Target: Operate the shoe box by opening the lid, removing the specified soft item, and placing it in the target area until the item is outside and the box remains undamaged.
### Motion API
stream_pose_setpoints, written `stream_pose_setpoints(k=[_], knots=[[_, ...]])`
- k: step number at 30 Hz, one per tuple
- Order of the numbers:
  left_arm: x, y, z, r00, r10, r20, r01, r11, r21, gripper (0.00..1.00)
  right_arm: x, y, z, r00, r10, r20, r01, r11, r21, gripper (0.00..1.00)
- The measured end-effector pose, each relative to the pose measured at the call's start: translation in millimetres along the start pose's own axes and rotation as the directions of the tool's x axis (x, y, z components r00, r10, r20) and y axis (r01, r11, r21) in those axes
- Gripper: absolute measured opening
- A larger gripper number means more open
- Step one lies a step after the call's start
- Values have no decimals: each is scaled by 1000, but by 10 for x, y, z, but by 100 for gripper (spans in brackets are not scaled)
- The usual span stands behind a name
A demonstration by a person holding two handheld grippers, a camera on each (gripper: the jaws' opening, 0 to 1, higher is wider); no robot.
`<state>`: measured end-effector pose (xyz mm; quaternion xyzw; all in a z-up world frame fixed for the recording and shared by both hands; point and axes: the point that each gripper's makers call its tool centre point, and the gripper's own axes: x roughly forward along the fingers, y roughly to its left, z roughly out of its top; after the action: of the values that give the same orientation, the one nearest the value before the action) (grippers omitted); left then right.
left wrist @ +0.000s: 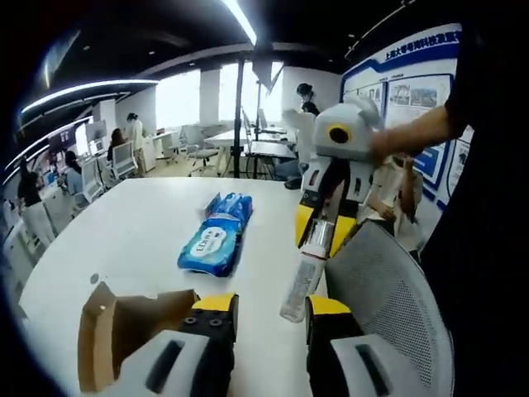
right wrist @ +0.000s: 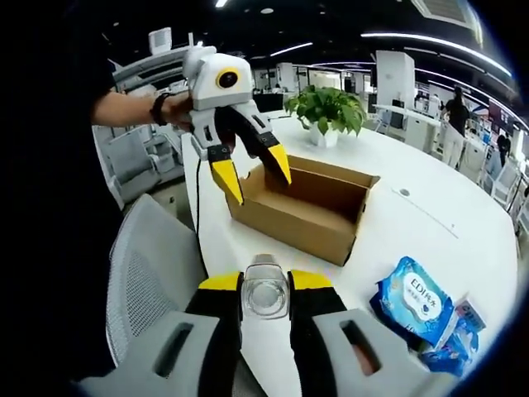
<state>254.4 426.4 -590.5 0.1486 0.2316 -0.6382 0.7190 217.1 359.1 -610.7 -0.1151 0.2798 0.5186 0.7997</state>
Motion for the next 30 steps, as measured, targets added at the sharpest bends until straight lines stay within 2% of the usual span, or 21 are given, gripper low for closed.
stream_pose_setpoints(k=[6,10,14,18,22,30], knots=[[43,-36,-112,999,27,18,-26,997,-68,33,-29,-47,-120,1000,-2,-26,3,1000,18,18],[44,-12,-175,997,73,34,-67,989,-131,34,-48,-59,-198,999,-3,-41,4,1000,31,18],[23,31,-227,992,116,55,-104,976,-192,36,-68,-110,-285,998,-7,-62,9,999,36,18],[18,66,-331,987,154,45,-140,963,-230,40,-100,-182,-335,997,-11,-78,14,999,38,18],[21,106,-473,978,205,30,-188,939,-288,42,-139,-268,-349,996,-18,-84,21,999,38,18],[41,64,-635,973,232,16,-212,911,-353,43,-202,-409,-406,991,-19,-132,19,1000,-1,18]])
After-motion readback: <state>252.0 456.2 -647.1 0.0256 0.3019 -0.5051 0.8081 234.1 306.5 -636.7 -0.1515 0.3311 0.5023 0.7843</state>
